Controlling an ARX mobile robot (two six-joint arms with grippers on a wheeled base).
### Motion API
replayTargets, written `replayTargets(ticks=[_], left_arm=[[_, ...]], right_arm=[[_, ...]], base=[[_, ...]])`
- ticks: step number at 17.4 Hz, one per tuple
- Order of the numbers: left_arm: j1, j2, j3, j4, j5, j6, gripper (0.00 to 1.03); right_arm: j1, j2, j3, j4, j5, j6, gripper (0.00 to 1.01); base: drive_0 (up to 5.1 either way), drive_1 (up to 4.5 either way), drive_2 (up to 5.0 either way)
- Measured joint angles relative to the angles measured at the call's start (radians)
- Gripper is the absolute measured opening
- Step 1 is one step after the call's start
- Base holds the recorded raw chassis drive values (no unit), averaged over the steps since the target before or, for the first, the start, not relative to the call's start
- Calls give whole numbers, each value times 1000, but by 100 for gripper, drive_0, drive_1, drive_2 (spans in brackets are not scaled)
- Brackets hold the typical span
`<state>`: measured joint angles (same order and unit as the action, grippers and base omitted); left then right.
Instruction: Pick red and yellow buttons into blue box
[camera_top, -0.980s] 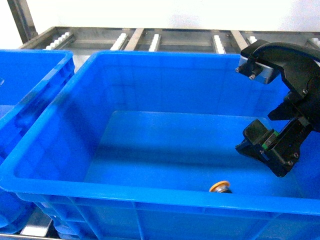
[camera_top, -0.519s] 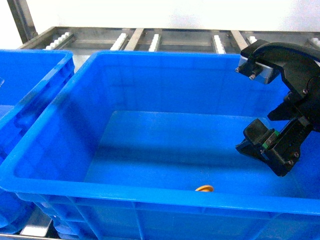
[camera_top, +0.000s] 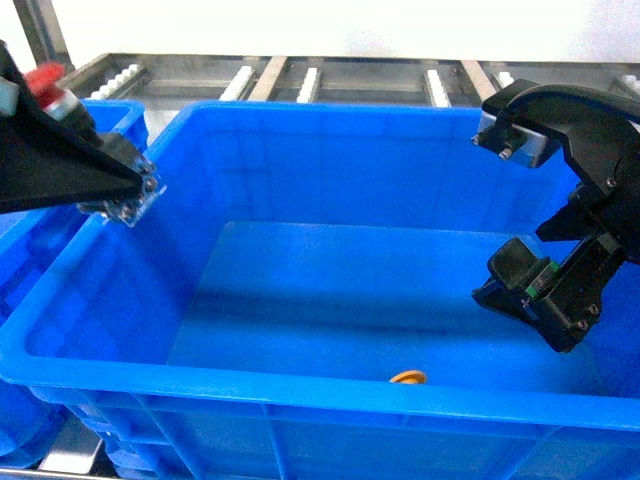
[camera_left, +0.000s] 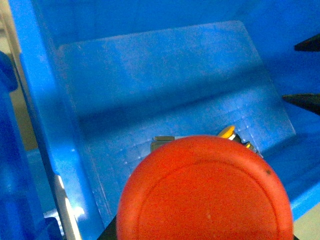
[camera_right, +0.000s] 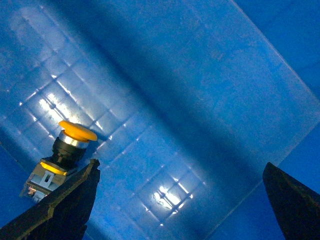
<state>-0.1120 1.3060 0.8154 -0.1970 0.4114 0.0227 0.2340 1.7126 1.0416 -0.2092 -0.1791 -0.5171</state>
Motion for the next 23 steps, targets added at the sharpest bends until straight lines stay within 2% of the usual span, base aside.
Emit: replayTargets(ticks=[3, 6, 9, 11, 13, 20, 21, 23], left_arm=[[-11, 172, 163, -69, 14, -9, 24], [-64, 295, 276, -103, 36, -25, 24], [-139, 384, 339, -132, 113, -86, 24], [-163, 409, 357, -138, 123, -114, 24], [-150, 422, 367, -145, 96, -124, 24], [-148, 427, 367, -146, 90, -128, 24], [-147, 427, 367, -146, 90, -130, 25], [-147, 427, 367, -146, 90, -129, 49]], right_arm=[[-2, 0, 0, 0, 0, 0, 98], [0, 0, 0, 0, 0, 0, 98], [0, 0, 0, 0, 0, 0, 98], [-1, 0, 0, 0, 0, 0, 98], [-1, 0, 0, 0, 0, 0, 98], [0, 0, 0, 0, 0, 0, 98], [0, 0, 0, 0, 0, 0, 98], [0, 0, 0, 0, 0, 0, 98]], base=[[0, 0, 0], [0, 0, 0], [0, 0, 0], [0, 0, 0], [0, 0, 0], [0, 0, 0], [0, 0, 0], [0, 0, 0]])
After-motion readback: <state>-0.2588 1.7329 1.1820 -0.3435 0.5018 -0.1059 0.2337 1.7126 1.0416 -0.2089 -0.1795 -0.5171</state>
